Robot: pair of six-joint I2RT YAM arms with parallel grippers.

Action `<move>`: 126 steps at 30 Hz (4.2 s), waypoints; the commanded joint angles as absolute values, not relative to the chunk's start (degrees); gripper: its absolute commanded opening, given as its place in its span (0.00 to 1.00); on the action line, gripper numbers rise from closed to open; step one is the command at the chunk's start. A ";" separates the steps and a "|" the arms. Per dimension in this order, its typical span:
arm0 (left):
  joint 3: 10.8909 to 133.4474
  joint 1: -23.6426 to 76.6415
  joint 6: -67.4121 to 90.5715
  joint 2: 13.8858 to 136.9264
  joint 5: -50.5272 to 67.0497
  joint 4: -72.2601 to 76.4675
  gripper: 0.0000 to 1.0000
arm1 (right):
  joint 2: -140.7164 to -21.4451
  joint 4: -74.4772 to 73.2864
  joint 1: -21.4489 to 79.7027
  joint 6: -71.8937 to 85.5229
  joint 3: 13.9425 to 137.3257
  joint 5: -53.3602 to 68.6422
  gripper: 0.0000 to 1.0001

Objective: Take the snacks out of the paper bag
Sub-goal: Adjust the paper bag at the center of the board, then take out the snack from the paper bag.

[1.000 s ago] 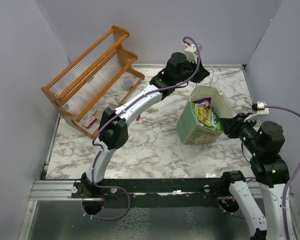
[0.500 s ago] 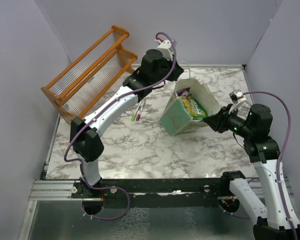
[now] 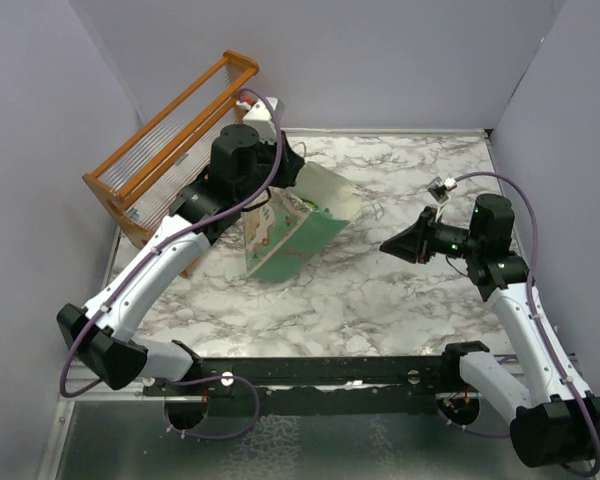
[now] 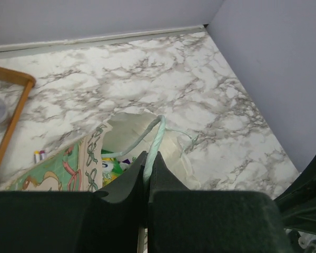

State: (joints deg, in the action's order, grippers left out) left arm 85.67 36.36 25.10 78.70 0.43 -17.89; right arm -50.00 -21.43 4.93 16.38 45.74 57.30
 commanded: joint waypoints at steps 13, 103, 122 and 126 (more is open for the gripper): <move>82.27 31.78 13.76 63.20 -5.42 -26.16 0.00 | -60.11 -3.95 25.58 25.43 43.09 46.30 0.32; 73.18 31.35 8.47 55.71 14.69 -22.27 0.00 | -69.66 9.70 37.47 30.10 35.47 48.33 0.06; 65.25 31.35 6.82 47.05 15.56 -23.31 0.00 | -57.79 -2.62 41.57 22.63 36.53 36.04 0.38; 65.66 31.33 6.16 46.99 15.64 -24.19 0.00 | -56.43 -12.18 41.57 16.54 43.15 25.76 0.54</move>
State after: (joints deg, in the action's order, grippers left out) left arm 64.53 31.24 7.44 48.34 15.62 -27.64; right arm -58.52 -2.15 41.25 24.71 36.10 38.33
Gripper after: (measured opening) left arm 0.018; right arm 0.466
